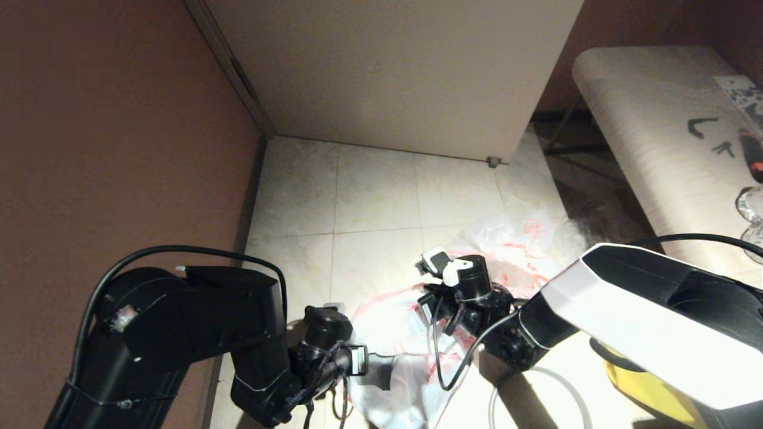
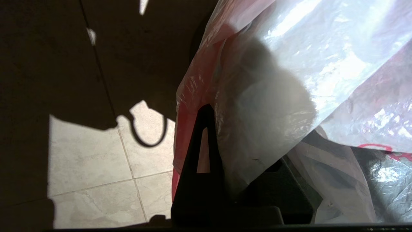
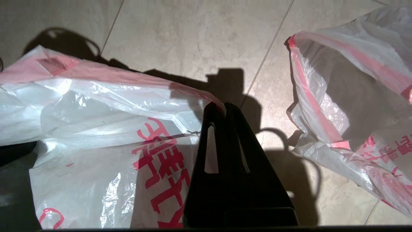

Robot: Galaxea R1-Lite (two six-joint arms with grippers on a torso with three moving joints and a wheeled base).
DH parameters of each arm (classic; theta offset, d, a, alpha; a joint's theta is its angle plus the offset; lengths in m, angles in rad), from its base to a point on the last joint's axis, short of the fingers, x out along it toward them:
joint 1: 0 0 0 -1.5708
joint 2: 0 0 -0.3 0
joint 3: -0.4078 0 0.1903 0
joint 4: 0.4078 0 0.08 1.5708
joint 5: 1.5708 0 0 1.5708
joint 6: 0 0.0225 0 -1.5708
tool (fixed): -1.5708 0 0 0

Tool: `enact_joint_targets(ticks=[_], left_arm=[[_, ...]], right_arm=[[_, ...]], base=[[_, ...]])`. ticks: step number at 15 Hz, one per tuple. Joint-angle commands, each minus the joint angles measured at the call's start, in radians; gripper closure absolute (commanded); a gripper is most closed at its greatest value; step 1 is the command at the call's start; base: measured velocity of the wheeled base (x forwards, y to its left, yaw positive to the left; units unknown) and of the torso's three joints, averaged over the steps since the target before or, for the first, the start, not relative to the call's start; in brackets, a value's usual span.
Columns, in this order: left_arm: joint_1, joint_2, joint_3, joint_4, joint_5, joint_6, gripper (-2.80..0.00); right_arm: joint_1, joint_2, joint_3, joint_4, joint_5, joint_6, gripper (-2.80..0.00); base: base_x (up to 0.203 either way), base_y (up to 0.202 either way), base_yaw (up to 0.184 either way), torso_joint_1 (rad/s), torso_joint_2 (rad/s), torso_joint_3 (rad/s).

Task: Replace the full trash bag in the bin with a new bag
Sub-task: Put the new garbage bag on the trash can

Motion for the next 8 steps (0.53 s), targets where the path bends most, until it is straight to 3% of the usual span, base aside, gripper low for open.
enact_joint_targets(ticks=[1,8], left_arm=[[0.0,0.001,0.001,-0.006,0.001,-0.003,0.0],[0.0,0.004,0.001,-0.03,0.011,-0.004,0.0]], right_arm=[[0.0,0.0,-0.015,-0.005,-0.003,0.0,0.0],[-0.048,0.165,-0.246,0.053,-0.011,0.011,0.0]], base=[[0.0,0.0,0.0,0.0,0.0,0.0],[0.0,0.0,0.0,0.0,0.0,0.0]])
